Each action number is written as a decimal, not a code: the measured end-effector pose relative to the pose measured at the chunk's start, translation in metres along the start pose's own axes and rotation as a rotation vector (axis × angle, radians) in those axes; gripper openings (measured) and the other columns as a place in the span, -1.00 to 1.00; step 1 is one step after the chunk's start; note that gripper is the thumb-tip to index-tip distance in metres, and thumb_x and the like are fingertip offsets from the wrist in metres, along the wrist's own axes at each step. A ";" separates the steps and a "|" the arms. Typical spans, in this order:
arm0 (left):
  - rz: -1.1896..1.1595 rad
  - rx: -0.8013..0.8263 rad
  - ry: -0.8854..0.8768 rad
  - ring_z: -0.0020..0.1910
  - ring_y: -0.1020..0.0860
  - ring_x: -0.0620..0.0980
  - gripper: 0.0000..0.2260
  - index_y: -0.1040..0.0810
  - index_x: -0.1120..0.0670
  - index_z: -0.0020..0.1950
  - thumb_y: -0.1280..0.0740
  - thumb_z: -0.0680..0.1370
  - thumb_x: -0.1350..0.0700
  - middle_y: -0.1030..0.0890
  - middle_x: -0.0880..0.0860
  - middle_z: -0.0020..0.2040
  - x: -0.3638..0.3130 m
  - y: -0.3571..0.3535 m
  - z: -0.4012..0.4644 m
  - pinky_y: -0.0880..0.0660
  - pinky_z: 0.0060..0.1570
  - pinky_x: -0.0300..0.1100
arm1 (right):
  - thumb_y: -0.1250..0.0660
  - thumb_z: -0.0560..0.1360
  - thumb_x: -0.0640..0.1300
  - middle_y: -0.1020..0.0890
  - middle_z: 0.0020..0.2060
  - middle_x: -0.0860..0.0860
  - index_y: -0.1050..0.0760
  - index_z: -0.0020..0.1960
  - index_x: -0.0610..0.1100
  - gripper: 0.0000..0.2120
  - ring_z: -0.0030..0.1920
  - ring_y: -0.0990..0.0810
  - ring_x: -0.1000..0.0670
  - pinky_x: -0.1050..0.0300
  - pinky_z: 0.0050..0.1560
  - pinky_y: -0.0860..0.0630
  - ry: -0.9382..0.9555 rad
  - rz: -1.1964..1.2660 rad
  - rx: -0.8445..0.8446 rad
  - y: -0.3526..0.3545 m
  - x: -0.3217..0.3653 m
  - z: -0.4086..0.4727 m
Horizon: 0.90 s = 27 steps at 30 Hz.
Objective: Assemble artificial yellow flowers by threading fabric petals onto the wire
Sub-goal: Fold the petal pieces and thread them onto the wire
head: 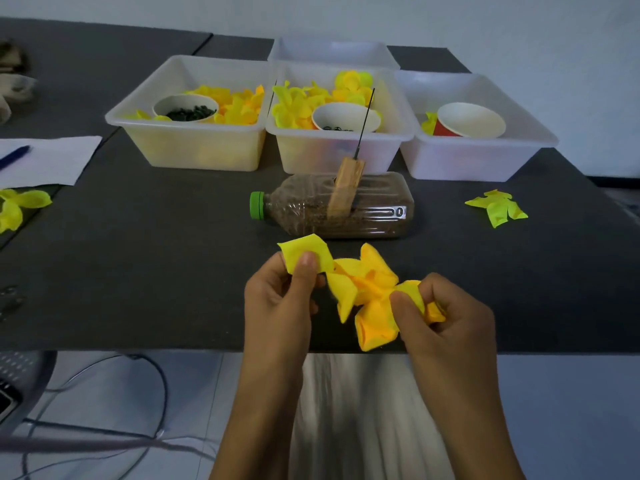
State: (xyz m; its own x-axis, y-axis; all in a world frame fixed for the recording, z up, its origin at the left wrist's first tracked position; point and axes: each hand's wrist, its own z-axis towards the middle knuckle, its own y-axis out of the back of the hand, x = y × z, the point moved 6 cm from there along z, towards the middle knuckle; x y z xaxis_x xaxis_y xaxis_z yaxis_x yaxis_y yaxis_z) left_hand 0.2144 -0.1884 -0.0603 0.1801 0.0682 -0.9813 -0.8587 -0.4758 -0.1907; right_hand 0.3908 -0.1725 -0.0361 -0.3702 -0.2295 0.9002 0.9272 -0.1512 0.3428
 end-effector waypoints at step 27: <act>0.094 0.342 -0.231 -0.40 -0.46 -0.10 -0.76 -0.53 0.05 -0.03 -0.19 0.56 0.38 -0.52 0.04 -0.34 -0.054 -0.187 0.047 -0.40 -0.42 -0.30 | -0.31 0.54 -0.17 -0.39 -0.44 -0.18 -0.39 -0.32 -0.30 -0.68 -0.45 -0.39 0.09 0.22 -0.38 -0.45 -0.258 0.055 -0.069 0.116 -0.064 0.074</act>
State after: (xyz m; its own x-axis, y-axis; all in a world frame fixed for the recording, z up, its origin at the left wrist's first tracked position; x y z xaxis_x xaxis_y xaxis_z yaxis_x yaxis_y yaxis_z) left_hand 0.3430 -0.0623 0.0267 0.0143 0.2518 -0.9677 -0.9830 -0.1738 -0.0597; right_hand 0.5266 -0.1039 -0.0339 -0.2840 0.0121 0.9587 0.9363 -0.2120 0.2800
